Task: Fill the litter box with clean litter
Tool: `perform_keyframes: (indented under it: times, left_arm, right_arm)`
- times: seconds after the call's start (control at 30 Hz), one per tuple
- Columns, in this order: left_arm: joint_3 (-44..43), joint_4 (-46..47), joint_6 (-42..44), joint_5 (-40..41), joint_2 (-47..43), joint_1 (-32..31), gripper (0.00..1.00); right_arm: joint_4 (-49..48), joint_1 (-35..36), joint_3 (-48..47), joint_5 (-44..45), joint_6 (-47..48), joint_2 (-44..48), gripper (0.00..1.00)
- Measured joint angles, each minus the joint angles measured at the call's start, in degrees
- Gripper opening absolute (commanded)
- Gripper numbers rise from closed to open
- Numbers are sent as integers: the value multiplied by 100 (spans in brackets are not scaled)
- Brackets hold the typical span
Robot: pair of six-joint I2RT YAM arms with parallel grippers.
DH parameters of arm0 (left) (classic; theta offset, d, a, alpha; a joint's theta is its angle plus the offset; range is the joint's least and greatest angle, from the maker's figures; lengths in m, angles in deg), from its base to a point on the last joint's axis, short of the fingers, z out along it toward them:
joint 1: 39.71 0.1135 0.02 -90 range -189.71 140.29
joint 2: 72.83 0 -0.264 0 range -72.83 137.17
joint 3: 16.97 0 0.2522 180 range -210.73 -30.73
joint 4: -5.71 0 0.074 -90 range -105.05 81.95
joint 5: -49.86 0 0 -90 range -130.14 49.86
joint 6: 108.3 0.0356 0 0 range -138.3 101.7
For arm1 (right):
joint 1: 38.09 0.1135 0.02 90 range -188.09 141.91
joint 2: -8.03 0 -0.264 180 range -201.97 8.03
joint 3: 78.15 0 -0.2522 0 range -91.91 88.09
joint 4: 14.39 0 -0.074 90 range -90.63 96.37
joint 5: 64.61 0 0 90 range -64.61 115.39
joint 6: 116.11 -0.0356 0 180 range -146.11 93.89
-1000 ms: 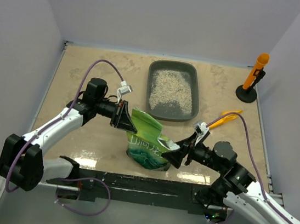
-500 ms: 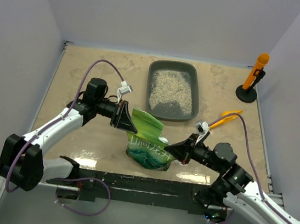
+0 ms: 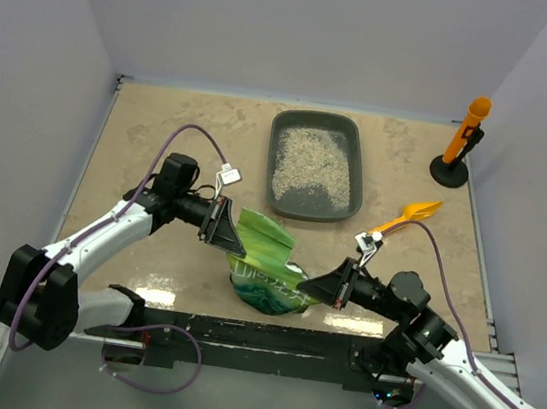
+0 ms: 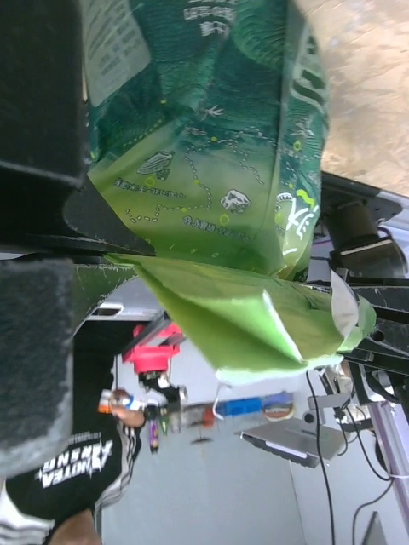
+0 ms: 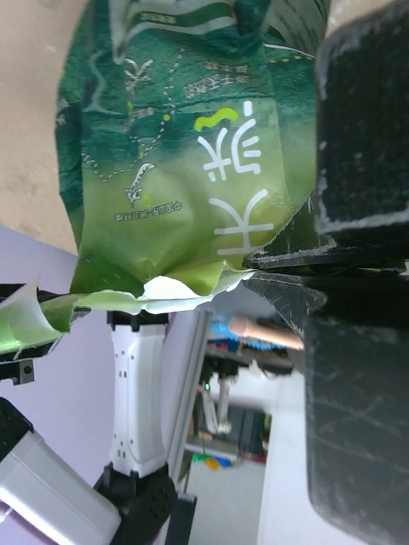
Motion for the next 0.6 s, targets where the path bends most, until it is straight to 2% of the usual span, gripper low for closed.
perform_keyframes:
  times: [0.07, 0.13, 0.17, 0.2, 0.43, 0.6]
  left_arm:
    - [0, -275, 7, 11, 28, -2, 4]
    - [2, -459, 2, 17, 48, -2, 19]
    - [2, -527, -9, 20, 52, -4, 72]
    - [2, -579, -17, 24, 50, 11, 100]
    - [2, -710, 129, 745, -48, 142, 100]
    - [-227, -946, 625, 1722, -734, 144, 100]
  right_arm:
    - [-4, -4, 105, -114, -323, 136, 0]
    - [66, -4, 177, -179, -568, 363, 0]
    - [118, -4, 195, -199, -638, 455, 0]
    - [238, -4, 208, -234, -721, 573, 0]
    - [675, -15, 249, -369, -903, 911, 0]
    - [662, -15, 225, -367, -914, 739, 0]
